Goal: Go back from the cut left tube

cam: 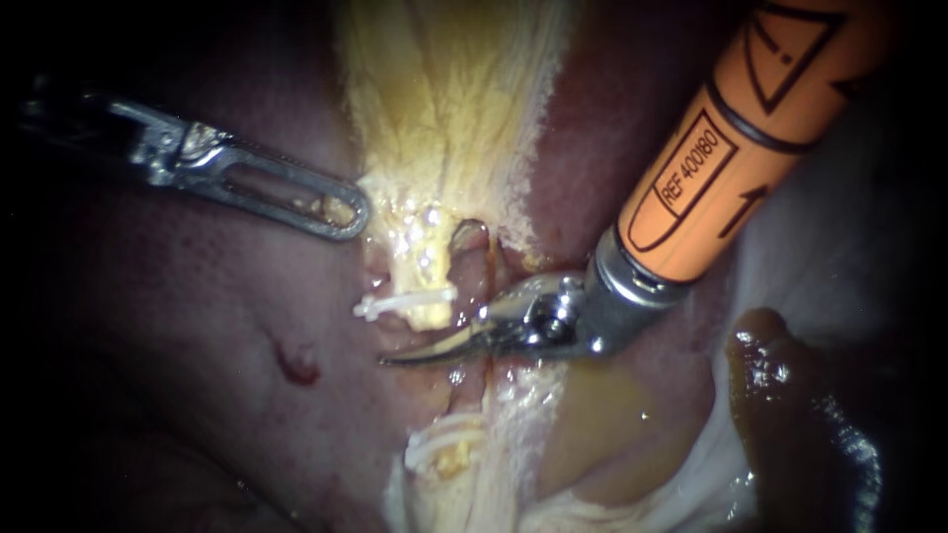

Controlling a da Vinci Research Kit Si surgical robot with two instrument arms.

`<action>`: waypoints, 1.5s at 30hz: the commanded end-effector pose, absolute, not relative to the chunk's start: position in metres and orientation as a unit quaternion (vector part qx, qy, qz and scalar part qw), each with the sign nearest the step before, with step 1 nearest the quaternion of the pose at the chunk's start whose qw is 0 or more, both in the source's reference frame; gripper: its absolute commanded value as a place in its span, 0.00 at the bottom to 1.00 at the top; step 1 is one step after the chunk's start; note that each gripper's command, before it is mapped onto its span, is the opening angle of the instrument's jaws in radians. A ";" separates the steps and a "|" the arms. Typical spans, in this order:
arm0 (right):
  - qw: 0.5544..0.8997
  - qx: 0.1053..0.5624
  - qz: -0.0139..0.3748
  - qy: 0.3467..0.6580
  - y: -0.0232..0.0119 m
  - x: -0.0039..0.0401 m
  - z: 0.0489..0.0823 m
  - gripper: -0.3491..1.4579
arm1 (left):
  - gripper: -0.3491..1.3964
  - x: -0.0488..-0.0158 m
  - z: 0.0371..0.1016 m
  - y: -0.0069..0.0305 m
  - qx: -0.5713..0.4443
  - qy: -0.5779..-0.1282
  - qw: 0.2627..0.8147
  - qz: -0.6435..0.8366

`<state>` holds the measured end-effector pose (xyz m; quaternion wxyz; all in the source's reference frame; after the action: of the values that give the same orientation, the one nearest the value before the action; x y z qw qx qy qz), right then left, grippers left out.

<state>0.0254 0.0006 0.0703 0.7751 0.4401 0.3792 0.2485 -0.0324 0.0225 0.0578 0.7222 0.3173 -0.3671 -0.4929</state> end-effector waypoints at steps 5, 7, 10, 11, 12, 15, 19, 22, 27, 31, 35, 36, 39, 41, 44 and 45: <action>0.772 0.445 0.252 0.378 0.0005 0.0254 0.0707 0.00 | 0.00 -0.0324 0.0579 0.0225 0.317 -0.367 0.722 -0.493; 0.766 0.451 0.250 0.384 0.0005 0.0257 0.0708 0.15 | 0.00 -0.0324 0.0579 0.0224 0.318 -0.367 0.722 -0.493; 0.765 0.452 0.250 0.385 0.0005 0.0260 0.0709 0.62 | 0.00 -0.0324 0.0579 0.0224 0.318 -0.367 0.722 -0.493; 0.766 0.450 0.251 0.385 0.0005 0.0261 0.0708 0.69 | 0.00 -0.0324 0.0579 0.0224 0.318 -0.367 0.722 -0.493; 0.766 0.448 0.253 0.386 0.0005 0.0262 0.0708 0.73 | 0.00 -0.0324 0.0579 0.0224 0.318 -0.367 0.722 -0.493; 0.764 0.448 0.254 0.388 0.0004 0.0263 0.0707 0.84 | 0.00 -0.0323 0.0579 0.0224 0.318 -0.367 0.722 -0.493; 0.758 0.450 0.255 0.398 0.0004 0.0264 0.0706 0.89 | 0.00 -0.0323 0.0579 0.0224 0.318 -0.367 0.722 -0.493; 0.755 0.452 0.257 0.399 0.0003 0.0264 0.0705 0.92 | 0.00 -0.0323 0.0579 0.0224 0.318 -0.367 0.722 -0.493; 0.764 0.440 0.226 0.414 -0.0002 0.0249 0.0701 0.95 | 0.00 -0.0321 0.0578 0.0224 0.318 -0.367 0.722 -0.492; 0.784 0.388 0.190 0.446 -0.0004 0.0219 0.0694 0.94 | 0.00 -0.0319 0.0578 0.0224 0.318 -0.367 0.723 -0.492; 0.819 0.269 0.171 0.477 -0.0001 0.0185 0.0687 0.99 | 0.00 -0.0319 0.0578 0.0224 0.318 -0.367 0.723 -0.492; 0.826 0.254 0.161 0.477 0.0001 0.0178 0.0686 0.99 | 0.00 -0.0319 0.0578 0.0224 0.318 -0.367 0.723 -0.492; 0.851 0.219 0.128 0.460 0.0008 0.0158 0.0683 0.99 | 0.00 -0.0319 0.0578 0.0224 0.320 -0.366 0.721 -0.494; 0.866 0.204 0.113 0.442 0.0014 0.0147 0.0680 0.99 | 0.00 -0.0318 0.0578 0.0224 0.320 -0.366 0.721 -0.494; 0.881 0.183 0.096 0.425 0.0027 0.0130 0.0674 0.99 | 0.00 -0.0318 0.0578 0.0224 0.320 -0.366 0.721 -0.494; 0.882 0.179 0.096 0.424 0.0031 0.0124 0.0670 0.99 | 0.00 -0.0318 0.0578 0.0224 0.320 -0.366 0.721 -0.494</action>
<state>0.0120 0.0035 0.0667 0.8839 0.1743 0.4238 0.0933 -0.0318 0.0224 0.0578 0.7213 0.3195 -0.3664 -0.4933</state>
